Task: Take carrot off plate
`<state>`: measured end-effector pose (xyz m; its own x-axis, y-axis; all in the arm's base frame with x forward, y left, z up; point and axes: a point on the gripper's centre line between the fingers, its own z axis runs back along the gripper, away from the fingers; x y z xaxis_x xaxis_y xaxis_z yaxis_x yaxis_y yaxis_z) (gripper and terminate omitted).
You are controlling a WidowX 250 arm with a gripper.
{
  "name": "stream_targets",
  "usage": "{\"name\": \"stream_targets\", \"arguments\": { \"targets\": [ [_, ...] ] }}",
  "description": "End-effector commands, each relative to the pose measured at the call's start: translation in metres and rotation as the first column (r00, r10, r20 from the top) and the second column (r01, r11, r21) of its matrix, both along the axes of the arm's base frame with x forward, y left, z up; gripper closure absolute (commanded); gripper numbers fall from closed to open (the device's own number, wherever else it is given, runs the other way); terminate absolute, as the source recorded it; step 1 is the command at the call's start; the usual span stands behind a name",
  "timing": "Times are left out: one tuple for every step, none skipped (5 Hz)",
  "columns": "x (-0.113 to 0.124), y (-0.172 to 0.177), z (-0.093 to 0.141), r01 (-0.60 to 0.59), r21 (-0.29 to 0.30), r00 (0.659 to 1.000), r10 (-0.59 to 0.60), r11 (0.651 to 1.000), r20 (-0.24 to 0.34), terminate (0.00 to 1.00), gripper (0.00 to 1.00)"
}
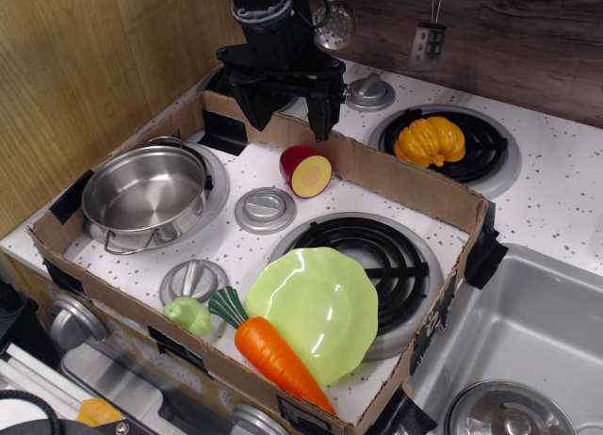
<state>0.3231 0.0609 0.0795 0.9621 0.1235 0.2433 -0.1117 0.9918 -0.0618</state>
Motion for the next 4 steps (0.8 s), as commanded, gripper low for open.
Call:
{"name": "stream_targets", "arguments": {
  "targets": [
    [0.000,0.000,0.000,0.000,0.000,1.000,0.000,1.000,0.000,0.00,0.00],
    [-0.008,-0.006,0.012,-0.226,-0.040,0.974,0.226,0.973,0.001,0.00,0.00],
    [-0.014,-0.008,0.014,-0.284,-0.046,0.952,0.287,0.958,0.109,0.00,0.00],
    [-0.025,-0.017,0.021,-0.430,-0.084,0.896,0.436,0.899,0.084,0.00,0.00]
  ]
}}
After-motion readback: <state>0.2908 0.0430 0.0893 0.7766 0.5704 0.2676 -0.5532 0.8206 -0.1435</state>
